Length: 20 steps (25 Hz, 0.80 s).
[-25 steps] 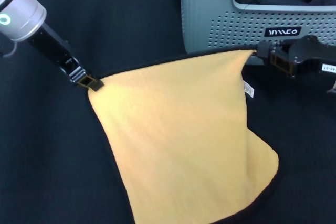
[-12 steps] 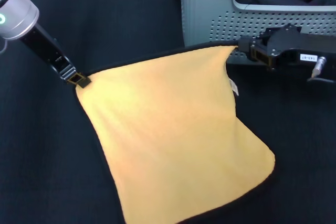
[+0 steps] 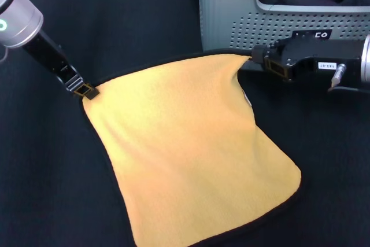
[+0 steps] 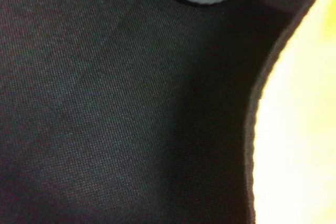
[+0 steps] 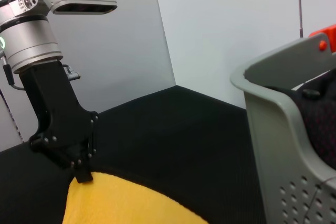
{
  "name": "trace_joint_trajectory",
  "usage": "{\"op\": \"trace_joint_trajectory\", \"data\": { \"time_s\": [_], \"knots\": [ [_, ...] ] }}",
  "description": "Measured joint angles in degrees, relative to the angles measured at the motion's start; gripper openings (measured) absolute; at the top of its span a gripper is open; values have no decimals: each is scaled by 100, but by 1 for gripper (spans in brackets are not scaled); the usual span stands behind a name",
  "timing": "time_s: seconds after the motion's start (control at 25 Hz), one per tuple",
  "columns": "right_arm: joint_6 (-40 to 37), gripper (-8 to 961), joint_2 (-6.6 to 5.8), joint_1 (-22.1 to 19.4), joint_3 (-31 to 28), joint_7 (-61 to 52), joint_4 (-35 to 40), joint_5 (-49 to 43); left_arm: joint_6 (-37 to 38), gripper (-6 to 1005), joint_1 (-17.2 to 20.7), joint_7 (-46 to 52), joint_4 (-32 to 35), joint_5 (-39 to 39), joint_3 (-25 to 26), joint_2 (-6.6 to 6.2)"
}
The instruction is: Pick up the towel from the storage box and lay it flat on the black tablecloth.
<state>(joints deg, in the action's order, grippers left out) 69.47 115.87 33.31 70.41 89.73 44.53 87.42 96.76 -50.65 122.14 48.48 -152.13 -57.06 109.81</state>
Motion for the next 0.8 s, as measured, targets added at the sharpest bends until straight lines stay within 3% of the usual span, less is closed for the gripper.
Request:
{"op": "trace_joint_trajectory", "data": {
  "time_s": [0.32, 0.4, 0.8],
  "knots": [
    [-86, 79, -3, -18, 2, 0, -3, 34, -97, 32, 13, -18, 27, 19, 9, 34],
    [-86, 225, -4, -17, -4, -13, -3, 46, -136, 32, 13, -19, 67, 48, 50, 51],
    [80, 512, 3, -262, -10, -59, 139, 254, -154, 132, 254, -84, 669, 84, 121, 195]
  ]
}}
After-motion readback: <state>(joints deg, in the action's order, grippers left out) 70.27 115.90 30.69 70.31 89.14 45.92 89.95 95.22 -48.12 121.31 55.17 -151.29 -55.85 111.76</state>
